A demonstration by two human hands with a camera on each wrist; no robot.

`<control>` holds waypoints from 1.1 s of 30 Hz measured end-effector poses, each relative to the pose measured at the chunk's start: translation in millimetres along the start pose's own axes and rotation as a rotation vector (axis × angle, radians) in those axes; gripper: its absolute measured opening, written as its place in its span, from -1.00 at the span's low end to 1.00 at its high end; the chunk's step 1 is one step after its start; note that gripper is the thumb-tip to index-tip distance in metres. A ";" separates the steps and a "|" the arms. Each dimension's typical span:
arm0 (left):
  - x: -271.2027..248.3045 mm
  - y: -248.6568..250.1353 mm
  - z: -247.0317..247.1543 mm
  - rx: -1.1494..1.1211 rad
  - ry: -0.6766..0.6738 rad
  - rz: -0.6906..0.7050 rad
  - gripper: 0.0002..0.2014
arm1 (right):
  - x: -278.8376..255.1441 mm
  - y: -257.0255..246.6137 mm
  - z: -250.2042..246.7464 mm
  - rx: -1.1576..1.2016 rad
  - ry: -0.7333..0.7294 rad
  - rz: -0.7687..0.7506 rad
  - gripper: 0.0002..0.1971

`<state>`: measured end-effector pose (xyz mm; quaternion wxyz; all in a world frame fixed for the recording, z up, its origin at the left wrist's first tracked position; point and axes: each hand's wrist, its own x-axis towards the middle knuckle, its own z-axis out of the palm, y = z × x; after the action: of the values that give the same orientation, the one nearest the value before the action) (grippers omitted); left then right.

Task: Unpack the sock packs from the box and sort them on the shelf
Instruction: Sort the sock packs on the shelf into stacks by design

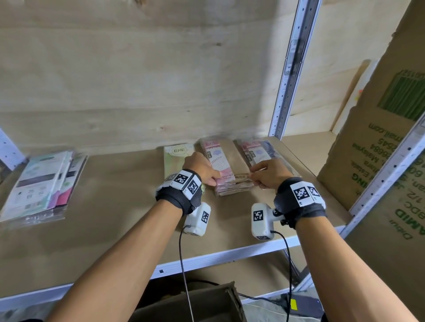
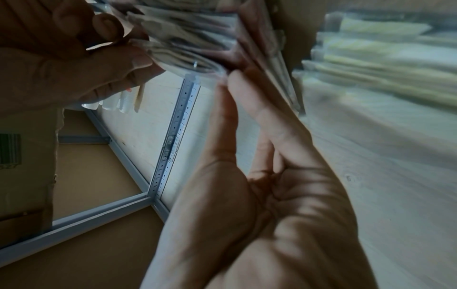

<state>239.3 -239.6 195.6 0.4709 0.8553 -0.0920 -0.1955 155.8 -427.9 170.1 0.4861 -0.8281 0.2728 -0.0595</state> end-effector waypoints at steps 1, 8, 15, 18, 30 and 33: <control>0.3 0.1 -0.2 0.001 -0.002 0.003 -0.50 | -0.3 -0.4 0.3 -0.019 0.002 -0.005 -0.87; -12.4 -13.7 -26.3 -0.018 0.079 0.096 -0.75 | -11.4 -18.3 -3.9 -0.138 0.139 -0.149 -0.81; -49.7 -80.3 -114.9 -0.136 0.322 0.179 -0.96 | -46.6 -60.3 41.9 0.001 0.015 -0.414 -0.89; -54.5 -119.4 -156.7 -0.218 0.466 0.144 -0.96 | -64.1 -79.5 83.2 0.033 -0.176 -0.421 -0.90; -78.4 -215.0 -294.2 -0.061 0.782 -0.002 -0.93 | -89.5 -182.5 268.1 0.017 -0.562 -0.401 -0.82; -80.3 -225.0 -313.2 -0.039 0.786 -0.080 -0.82 | -93.2 -199.7 309.5 0.074 -0.615 -0.335 -0.86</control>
<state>292.3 150.3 176.5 0.4783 0.8589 0.1324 0.1268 268.4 -65.7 191.9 0.5588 -0.8223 -0.0283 0.1037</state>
